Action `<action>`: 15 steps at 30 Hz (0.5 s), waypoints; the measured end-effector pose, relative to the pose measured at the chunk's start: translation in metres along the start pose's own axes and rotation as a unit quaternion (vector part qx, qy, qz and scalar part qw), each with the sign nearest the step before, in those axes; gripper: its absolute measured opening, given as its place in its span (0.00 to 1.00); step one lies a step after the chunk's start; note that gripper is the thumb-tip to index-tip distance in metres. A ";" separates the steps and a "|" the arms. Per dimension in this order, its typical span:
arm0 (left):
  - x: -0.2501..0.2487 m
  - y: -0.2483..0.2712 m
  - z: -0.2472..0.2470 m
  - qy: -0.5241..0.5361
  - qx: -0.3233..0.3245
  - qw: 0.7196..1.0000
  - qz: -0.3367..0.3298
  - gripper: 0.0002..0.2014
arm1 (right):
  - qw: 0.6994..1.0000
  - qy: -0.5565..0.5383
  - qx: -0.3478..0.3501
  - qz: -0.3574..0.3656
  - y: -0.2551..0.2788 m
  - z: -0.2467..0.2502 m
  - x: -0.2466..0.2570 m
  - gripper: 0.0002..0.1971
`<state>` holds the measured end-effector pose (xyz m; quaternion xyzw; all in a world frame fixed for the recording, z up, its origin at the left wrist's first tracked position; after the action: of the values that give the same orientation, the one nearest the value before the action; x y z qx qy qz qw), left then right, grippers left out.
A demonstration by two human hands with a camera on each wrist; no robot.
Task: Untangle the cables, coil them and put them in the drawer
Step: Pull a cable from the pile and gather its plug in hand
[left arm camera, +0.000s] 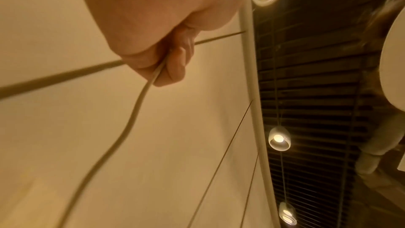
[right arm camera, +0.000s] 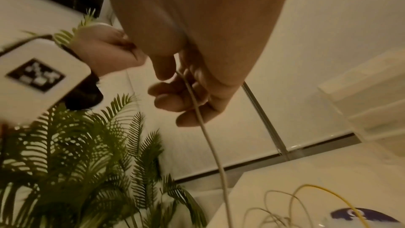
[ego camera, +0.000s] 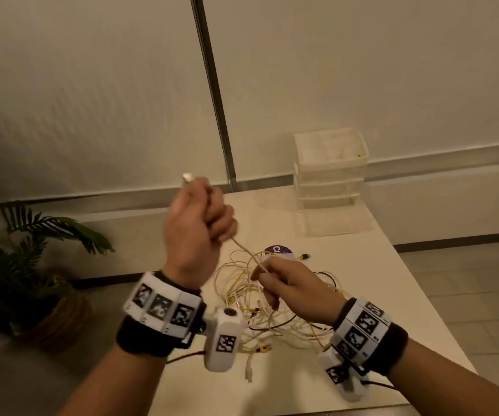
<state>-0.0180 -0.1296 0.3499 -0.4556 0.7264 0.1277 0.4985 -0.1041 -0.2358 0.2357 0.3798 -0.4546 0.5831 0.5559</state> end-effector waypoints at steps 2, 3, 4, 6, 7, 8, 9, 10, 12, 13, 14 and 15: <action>-0.045 -0.009 0.014 -0.009 -0.026 0.998 -0.065 0.18 | 0.999 0.038 -0.008 -0.002 0.002 0.002 -0.011 0.10; -0.064 -0.007 0.012 -0.017 -0.025 0.995 -0.099 0.18 | 0.999 0.043 -0.014 -0.007 0.002 0.004 -0.016 0.11; -0.089 -0.019 0.039 -0.009 -0.051 0.990 -0.132 0.19 | 0.999 0.049 -0.019 -0.011 0.003 0.006 -0.022 0.12; -0.126 -0.037 0.100 0.036 -0.088 0.985 -0.145 0.22 | 0.997 0.065 -0.024 -0.016 0.004 0.010 -0.031 0.13; -0.138 -0.041 0.140 0.043 -0.136 0.982 -0.126 0.23 | 0.997 0.072 -0.027 -0.016 0.005 0.012 -0.035 0.14; -0.149 -0.044 0.177 0.002 -0.181 0.977 -0.113 0.21 | 0.996 0.076 -0.030 -0.018 0.005 0.013 -0.038 0.14; -0.162 -0.041 0.193 -0.096 -0.187 0.968 -0.135 0.19 | 0.996 0.082 -0.035 -0.018 0.004 0.015 -0.041 0.15; -0.166 -0.033 0.182 -0.209 -0.183 0.946 -0.166 0.18 | 0.995 0.094 -0.042 -0.016 0.003 0.017 -0.042 0.15; -0.140 -0.015 0.108 -0.341 -0.094 0.923 -0.153 0.16 | 0.992 0.115 -0.053 -0.009 0.000 0.020 -0.042 0.15; -0.111 0.001 0.064 -0.424 -0.009 0.891 -0.163 0.12 | 0.991 0.120 -0.055 -0.004 -0.001 0.021 -0.039 0.15; -0.081 0.009 0.039 -0.491 0.058 0.854 -0.161 0.09 | 0.990 0.125 -0.057 0.003 -0.003 0.022 -0.037 0.15; -0.046 0.019 0.017 -0.557 0.108 0.814 -0.127 0.08 | 0.990 0.128 -0.056 0.010 -0.005 0.022 -0.033 0.15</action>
<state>-0.0190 -0.0837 0.3751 -0.3381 0.2699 0.2162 0.8753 -0.0975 -0.2669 0.2111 0.2657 -0.4154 0.6060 0.6242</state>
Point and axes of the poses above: each hand's wrist, its own y-axis away from the middle knuckle, its own z-axis out of the back of the hand, x = y × z, the point moved 6 cm from there along -y, towards the middle knuckle
